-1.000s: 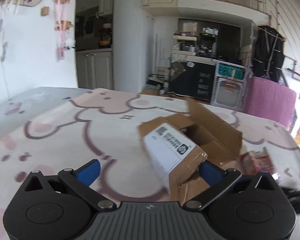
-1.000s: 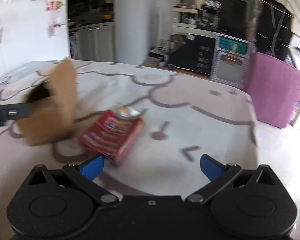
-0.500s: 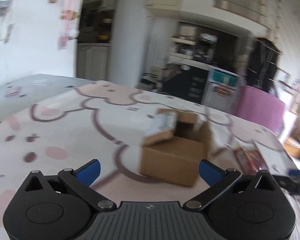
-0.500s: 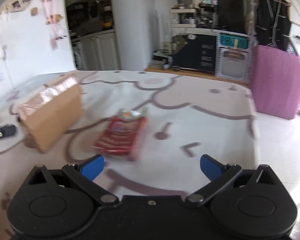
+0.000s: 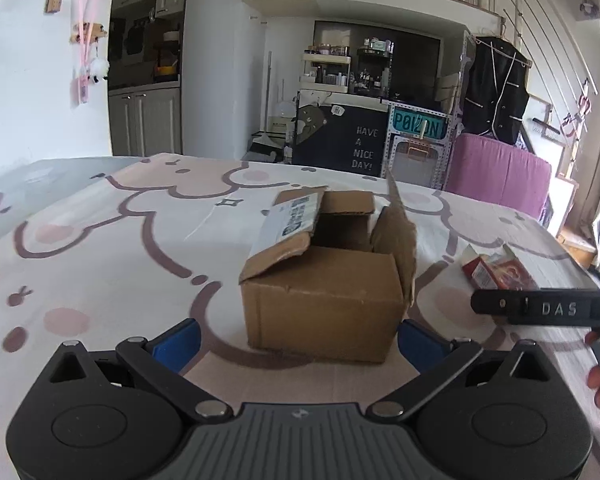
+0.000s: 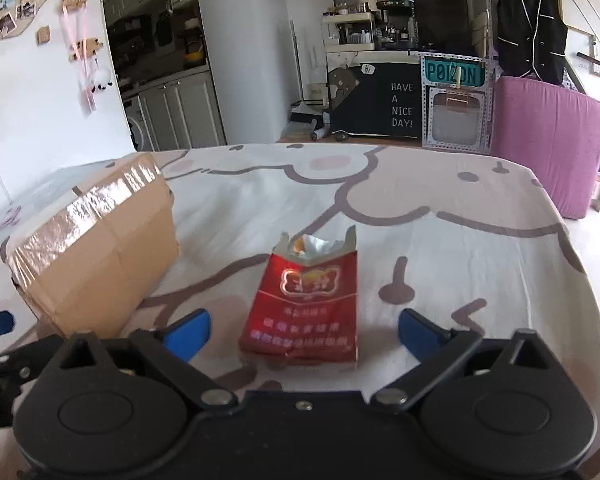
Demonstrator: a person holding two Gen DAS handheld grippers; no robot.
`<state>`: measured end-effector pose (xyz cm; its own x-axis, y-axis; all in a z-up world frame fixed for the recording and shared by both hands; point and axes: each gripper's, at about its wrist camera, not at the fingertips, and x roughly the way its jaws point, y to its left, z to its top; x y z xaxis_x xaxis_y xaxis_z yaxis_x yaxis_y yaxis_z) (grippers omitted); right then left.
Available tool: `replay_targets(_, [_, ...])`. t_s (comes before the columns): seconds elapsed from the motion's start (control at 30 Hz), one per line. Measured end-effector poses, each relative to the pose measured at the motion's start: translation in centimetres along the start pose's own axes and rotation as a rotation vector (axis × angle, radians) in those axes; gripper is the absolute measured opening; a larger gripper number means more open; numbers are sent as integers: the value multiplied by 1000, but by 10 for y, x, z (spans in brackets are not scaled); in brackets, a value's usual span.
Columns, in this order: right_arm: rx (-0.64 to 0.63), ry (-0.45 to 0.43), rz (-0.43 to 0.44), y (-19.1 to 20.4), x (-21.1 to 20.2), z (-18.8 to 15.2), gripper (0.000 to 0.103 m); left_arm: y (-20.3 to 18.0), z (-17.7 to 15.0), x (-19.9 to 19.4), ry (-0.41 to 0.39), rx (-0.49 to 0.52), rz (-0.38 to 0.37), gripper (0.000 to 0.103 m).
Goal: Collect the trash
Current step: 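Grasp the cardboard box with the left gripper while the right gripper grasps the red packet, then lift and carry the box and packet over the wastebasket with both grippers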
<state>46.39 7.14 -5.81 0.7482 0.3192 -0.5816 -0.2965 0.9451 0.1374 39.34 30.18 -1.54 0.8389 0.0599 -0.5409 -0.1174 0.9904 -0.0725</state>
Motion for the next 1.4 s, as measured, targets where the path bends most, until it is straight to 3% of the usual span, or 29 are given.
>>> replay_targets(0.13, [18, -16, -22, -4, -2, 0, 72, -5, 5, 12, 13, -14, -15, 103])
replay_targets(0.2, [19, -18, -24, -4, -3, 0, 68, -10, 8, 19, 21, -15, -14, 103])
replay_targets(0.27, [15, -21, -27, -4, -3, 0, 56, -15, 10, 23, 28, -4, -27, 103])
replay_targets(0.57, [-2, -16, 26, -8, -14, -6, 55, -10, 18, 39, 17, -80, 31, 103])
replay_targets(0.63, [-20, -11, 36, -7, -18, -9, 55, -9, 17, 35, -9, -98, 37, 98])
replay_targets(0.67, [-27, -8, 41, -7, -20, -10, 55, -10, 17, 31, -25, -97, 37, 89])
replay_targets(0.77, [-56, -3, 47, -5, -27, -15, 55, -16, 11, 23, -15, -96, 53, 89])
replay_targets(1.0, [-83, 13, 66, -8, -51, -29, 54, -35, -11, -16, 5, -76, 76, 87])
replay_targets(1.4, [-33, 25, 92, -20, -114, -56, 54, -61, -50, -98, 10, -133, 98, 86])
